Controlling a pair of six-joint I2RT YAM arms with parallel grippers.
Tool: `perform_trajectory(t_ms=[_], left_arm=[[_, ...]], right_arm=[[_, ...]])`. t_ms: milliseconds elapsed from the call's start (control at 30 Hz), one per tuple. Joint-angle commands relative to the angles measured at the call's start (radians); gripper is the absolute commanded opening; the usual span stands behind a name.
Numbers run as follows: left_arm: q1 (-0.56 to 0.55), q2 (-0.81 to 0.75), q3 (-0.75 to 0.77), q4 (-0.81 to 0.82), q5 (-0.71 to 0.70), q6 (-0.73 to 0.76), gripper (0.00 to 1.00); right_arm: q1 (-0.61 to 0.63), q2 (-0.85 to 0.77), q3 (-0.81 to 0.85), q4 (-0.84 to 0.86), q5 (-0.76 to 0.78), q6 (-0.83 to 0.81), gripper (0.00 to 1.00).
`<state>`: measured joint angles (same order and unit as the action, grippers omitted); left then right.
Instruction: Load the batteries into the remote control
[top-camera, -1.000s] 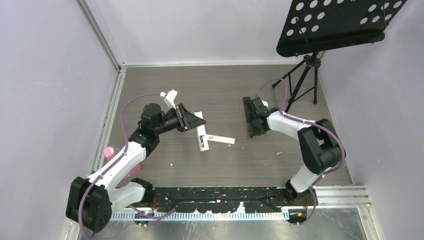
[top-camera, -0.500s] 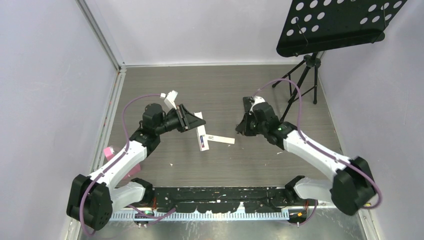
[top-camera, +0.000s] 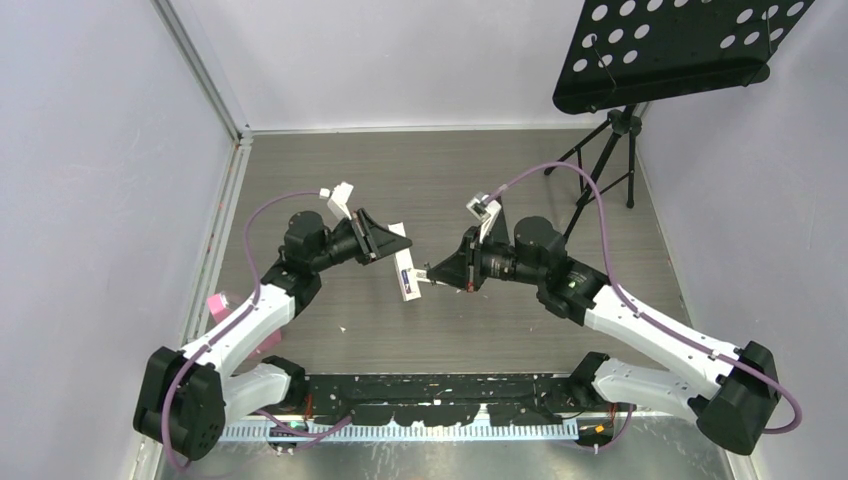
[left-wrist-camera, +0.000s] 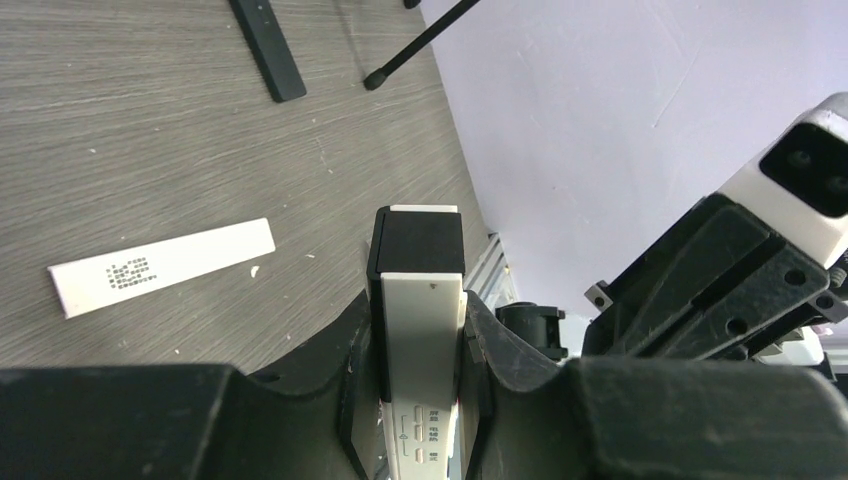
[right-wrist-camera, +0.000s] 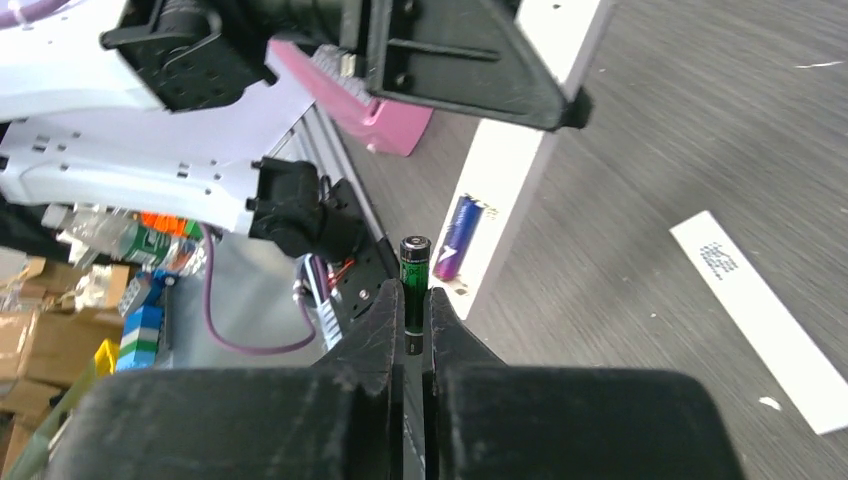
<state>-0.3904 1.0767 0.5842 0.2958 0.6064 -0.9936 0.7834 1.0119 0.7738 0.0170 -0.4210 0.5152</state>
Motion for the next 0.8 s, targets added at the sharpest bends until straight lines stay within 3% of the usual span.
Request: perform_trajectory(t_ms=[0, 200, 400, 767], left_arm=[[0.005, -0.015, -0.020, 0.172, 0.046, -0.047, 0.00], [0.005, -0.038, -0.051, 0.214, -0.022, -0.132, 0.00], [0.005, -0.047, -0.110, 0.322, -0.103, -0.260, 0.00], [0.005, -0.044, -0.111, 0.332, -0.109, -0.278, 0.00]], right_arm=[[0.047, -0.006, 0.040, 0.049, -0.054, -0.043, 0.01], [0.089, 0.055, 0.159, -0.184, 0.231, -0.018, 0.02], [0.168, 0.111, 0.217, -0.237, 0.321, -0.026, 0.04], [0.208, 0.159, 0.282, -0.333, 0.415, -0.065, 0.08]])
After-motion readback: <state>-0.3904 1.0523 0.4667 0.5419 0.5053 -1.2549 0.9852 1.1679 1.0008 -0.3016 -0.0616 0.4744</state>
